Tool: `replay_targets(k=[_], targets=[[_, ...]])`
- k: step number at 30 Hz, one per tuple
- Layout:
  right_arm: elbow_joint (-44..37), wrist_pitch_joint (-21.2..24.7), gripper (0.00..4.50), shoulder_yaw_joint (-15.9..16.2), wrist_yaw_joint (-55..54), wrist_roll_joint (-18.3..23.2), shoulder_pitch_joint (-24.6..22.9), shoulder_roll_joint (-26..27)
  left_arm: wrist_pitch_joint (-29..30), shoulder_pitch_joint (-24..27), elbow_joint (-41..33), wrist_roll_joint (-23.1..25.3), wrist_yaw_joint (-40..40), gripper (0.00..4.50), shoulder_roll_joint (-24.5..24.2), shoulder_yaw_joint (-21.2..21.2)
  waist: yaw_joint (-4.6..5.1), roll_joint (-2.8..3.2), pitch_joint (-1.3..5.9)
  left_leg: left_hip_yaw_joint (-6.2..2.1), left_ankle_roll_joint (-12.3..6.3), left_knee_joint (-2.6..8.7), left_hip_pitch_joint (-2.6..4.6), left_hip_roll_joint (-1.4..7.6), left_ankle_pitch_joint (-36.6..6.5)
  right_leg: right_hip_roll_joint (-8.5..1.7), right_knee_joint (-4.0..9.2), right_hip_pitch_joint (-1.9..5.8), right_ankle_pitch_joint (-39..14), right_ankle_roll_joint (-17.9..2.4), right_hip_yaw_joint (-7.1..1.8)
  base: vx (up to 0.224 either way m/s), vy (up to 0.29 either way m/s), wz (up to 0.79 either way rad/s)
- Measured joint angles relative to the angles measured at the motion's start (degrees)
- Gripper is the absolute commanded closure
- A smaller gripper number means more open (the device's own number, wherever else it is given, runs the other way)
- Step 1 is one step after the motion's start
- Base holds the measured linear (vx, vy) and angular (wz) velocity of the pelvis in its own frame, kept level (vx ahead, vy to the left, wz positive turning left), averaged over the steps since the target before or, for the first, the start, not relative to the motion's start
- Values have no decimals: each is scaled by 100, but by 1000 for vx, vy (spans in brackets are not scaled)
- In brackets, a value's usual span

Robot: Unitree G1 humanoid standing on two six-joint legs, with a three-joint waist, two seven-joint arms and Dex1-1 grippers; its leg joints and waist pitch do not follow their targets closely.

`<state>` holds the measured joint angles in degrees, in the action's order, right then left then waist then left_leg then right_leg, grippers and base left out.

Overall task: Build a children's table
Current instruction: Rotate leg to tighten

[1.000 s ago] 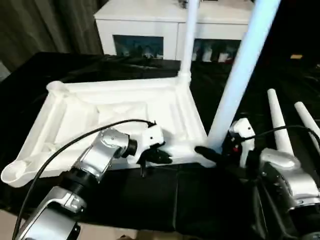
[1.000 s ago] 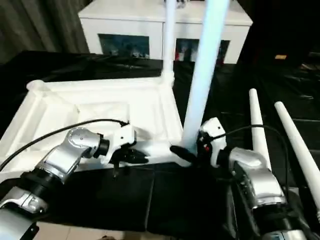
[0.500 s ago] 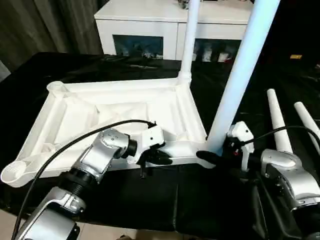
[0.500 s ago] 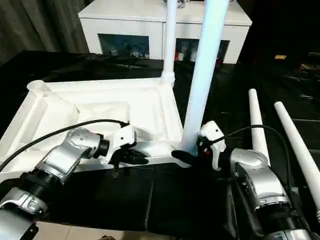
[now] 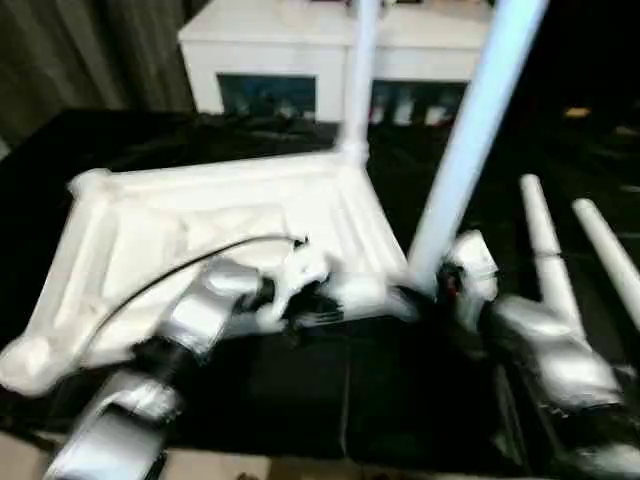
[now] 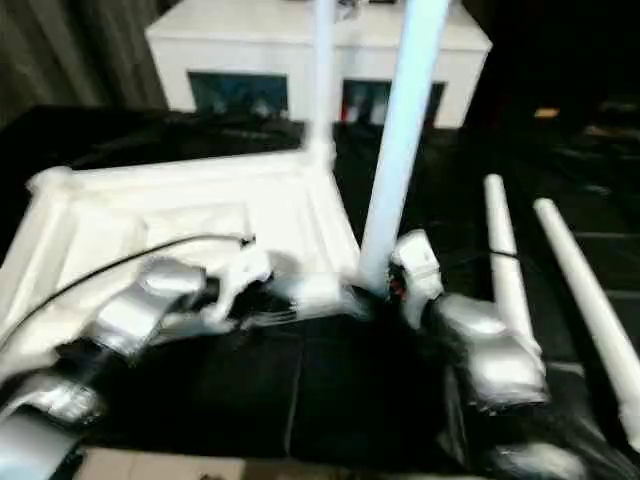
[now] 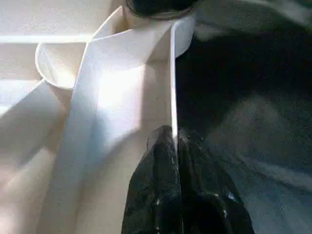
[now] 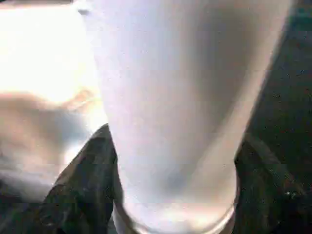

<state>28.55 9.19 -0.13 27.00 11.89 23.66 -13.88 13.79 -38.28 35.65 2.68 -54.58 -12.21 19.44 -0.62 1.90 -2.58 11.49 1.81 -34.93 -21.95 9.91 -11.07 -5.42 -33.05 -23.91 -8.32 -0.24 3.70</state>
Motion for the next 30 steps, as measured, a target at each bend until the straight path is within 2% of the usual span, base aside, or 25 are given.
replay_targets(k=[3,8,13,14,15,16,21,24,26,29,30], targets=[[440,-90,178,-167,-916,-72,299,317,69,-167,316,67,534,450,348,-27,20,-13,5,-2,0,-2,7,-1,0,0,2,14,-1,2,-2,0,0,0],[1480,-530,178,-439,-2442,-363,967,875,140,-633,1170,93,1451,450,1001,-216,4,-19,6,-2,-1,-4,-1,-2,1,-2,4,23,-2,3,-4,0,0,0],[1967,-741,178,-569,-3227,-549,1291,1024,-153,-879,1685,159,1756,450,1286,-256,-29,-18,6,0,-3,-1,-8,-4,1,-8,6,28,-3,4,-3,0,0,0],[1985,-774,178,-573,-3285,-556,1293,1042,-194,-882,1714,167,1756,450,1293,-256,-36,-17,6,0,-3,0,-7,-4,2,-8,5,28,-2,5,-3,0,0,0],[2007,-828,122,-574,-3317,-560,1293,1049,-241,-884,1732,178,1756,450,1298,-256,-46,-15,8,-1,-3,0,-6,-4,1,-8,5,28,-2,5,-2,0,0,0],[2011,-870,108,-574,-3355,-576,1288,1058,-286,-886,1745,198,1756,450,1303,-255,-56,-8,8,-1,-3,3,-7,-4,2,-8,5,27,-2,5,-2,0,0,0],[1990,-1070,72,-533,-3395,-761,1196,1217,-475,-946,1894,270,1922,450,1296,-281,-20,-6,7,-1,-3,8,-9,-1,2,-7,4,19,-1,5,3,0,0,0],[1833,-1075,46,-486,-3476,-818,1101,1155,-666,-995,2032,327,1891,450,1334,-276,-42,-6,7,0,-3,12,-10,-1,2,-7,4,19,-1,4,2,0,0,0],[1404,-1058,46,-398,-3518,-903,833,1101,-922,-1004,2135,377,1889,450,1374,-266,-109,-1,4,0,-3,17,-11,-2,2,-7,4,18,-2,5,1,0,0,0],[746,-937,46,-365,-3453,-969,539,1073,-1163,-1003,2207,434,1976,450,1383,-232,-148,7,0,2,-3,31,-15,-2,2,-7,4,10,-1,5,1,0,0,0],[415,-900,41,-320,-3400,-1013,383,1044,-1161,-1003,2207,426,1967,422,1381,-250,-153,9,0,2,-3,36,-14,-2,2,-7,4,10,-2,6,1,0,0,0]])
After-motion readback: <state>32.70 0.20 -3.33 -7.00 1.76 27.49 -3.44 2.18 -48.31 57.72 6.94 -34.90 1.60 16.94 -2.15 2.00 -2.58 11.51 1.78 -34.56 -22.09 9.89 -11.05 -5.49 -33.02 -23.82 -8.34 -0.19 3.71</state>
